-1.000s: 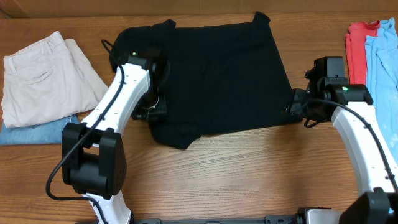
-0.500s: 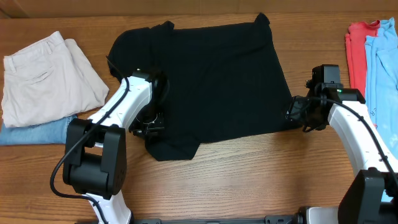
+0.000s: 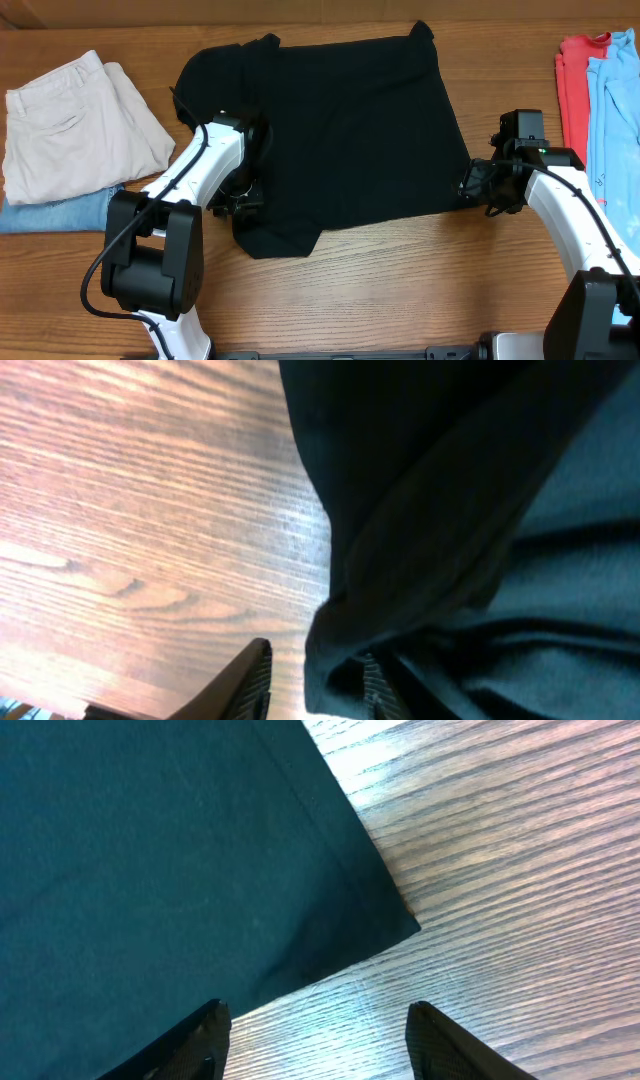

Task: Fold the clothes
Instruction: 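Grasp the near hem corners of the black shirt with both grippers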

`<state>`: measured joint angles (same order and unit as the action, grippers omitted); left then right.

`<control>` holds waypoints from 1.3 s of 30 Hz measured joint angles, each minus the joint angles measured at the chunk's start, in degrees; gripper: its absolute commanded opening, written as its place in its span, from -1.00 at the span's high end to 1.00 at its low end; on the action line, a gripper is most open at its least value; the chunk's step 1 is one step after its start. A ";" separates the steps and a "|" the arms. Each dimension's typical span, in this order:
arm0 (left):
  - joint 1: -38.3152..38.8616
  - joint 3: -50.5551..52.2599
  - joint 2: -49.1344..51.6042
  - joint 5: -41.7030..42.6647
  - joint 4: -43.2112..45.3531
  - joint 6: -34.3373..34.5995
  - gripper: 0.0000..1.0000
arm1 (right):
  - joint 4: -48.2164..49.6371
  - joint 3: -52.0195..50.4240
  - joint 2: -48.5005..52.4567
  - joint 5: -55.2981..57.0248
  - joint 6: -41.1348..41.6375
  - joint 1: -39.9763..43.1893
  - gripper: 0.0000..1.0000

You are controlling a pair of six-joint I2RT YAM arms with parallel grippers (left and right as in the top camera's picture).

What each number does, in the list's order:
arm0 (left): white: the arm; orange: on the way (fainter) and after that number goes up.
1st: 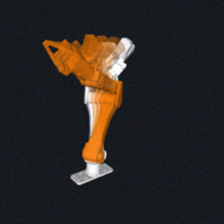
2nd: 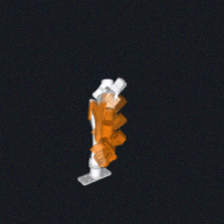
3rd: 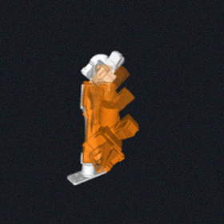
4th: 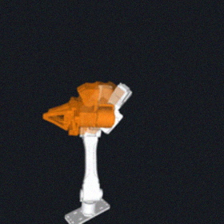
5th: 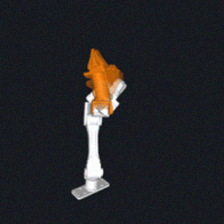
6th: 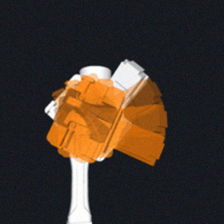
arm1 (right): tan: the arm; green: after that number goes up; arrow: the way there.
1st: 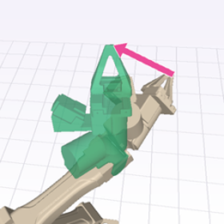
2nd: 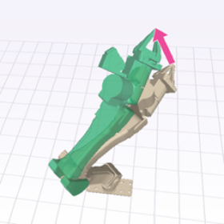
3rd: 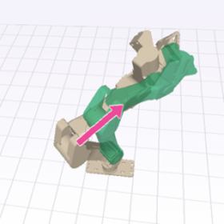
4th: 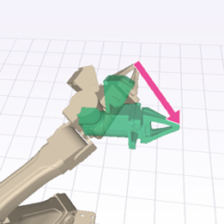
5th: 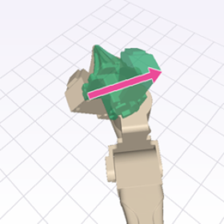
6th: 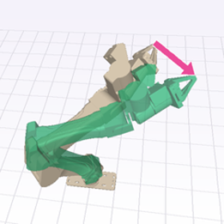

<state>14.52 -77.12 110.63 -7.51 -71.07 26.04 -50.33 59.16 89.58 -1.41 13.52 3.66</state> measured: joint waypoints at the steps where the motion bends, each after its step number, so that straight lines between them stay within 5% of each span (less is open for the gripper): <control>1: 0.00 0.00 0.00 -0.20 0.55 0.00 0.31 | 0.00 0.00 0.00 0.02 -0.02 0.00 -0.21; 7: 0.00 1.16 0.00 -0.02 3.72 0.26 0.57 | 0.02 0.00 0.00 0.02 0.00 0.00 -0.20; 10: 0.02 2.21 0.00 0.66 5.14 0.50 0.91 | 0.04 0.00 0.00 0.00 0.00 0.00 -0.21; 25: -1.05 3.63 -4.94 1.46 3.45 0.63 0.92 | 0.61 -0.22 0.00 0.17 0.00 0.00 -0.23; 39: -4.66 3.65 -12.48 1.49 2.12 0.66 0.92 | 12.00 -8.66 0.00 0.17 3.15 0.00 -0.30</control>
<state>9.87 -73.47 98.15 -6.02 -68.95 26.70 -38.33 50.50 89.58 -1.23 16.67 3.66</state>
